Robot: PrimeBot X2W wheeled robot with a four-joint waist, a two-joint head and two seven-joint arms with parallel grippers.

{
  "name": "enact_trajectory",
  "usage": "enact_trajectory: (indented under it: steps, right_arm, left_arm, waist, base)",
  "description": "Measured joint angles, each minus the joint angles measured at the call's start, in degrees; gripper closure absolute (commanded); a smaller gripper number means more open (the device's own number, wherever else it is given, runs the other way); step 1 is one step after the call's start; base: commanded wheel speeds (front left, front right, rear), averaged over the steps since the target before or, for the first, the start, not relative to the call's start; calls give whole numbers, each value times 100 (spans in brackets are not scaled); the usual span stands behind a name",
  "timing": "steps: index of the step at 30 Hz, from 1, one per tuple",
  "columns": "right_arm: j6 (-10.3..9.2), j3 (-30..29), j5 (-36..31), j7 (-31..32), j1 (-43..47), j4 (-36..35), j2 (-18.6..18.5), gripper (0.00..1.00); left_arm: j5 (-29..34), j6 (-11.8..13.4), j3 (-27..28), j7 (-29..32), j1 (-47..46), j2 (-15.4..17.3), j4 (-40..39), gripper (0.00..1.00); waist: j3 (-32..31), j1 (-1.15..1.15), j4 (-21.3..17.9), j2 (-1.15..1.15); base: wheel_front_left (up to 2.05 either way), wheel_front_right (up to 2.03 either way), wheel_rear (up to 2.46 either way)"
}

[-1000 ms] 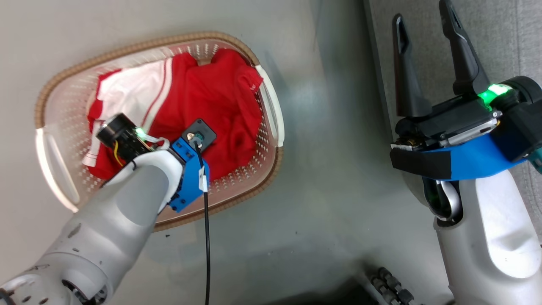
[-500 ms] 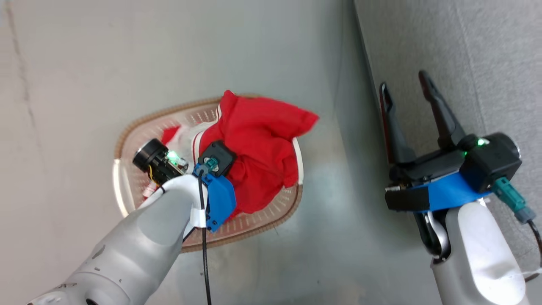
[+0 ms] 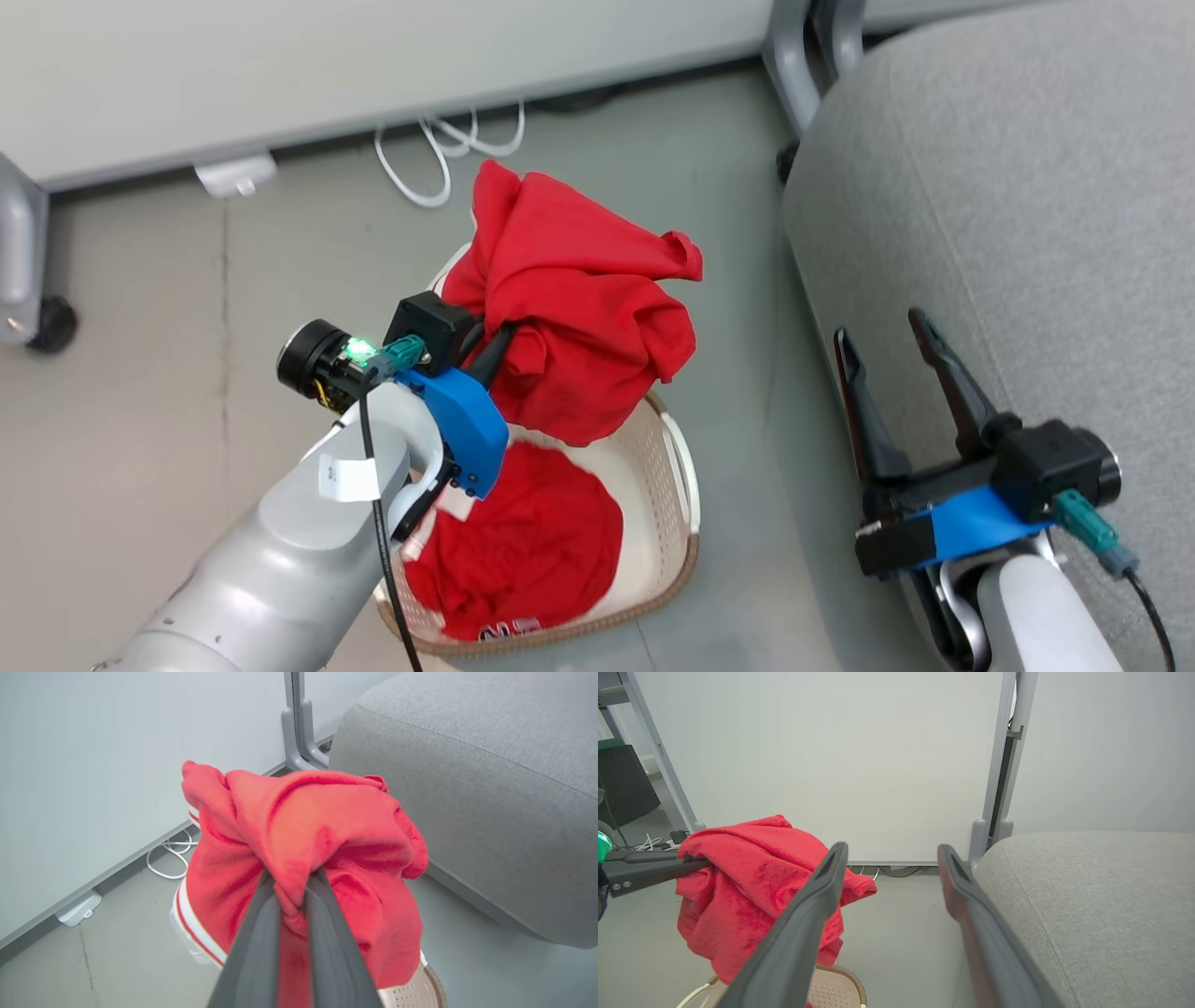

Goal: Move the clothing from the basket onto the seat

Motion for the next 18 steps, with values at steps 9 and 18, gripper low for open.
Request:
enact_trajectory:
  steps: [9,18]
  right_arm:
    - [0,-34,21,0,561,108,3,0]
    - [0,-75,70,0,920,100,7,0]
  left_arm:
    - [341,57,805,0,576,80,-672,100]
    - [613,119,1262,0,1045,53,-1229,100]
  waist:
    - [-1000,0,175,0]
    - [-1532,0,401,0]
  base:
    - [0,0,0]
    - [0,0,0]
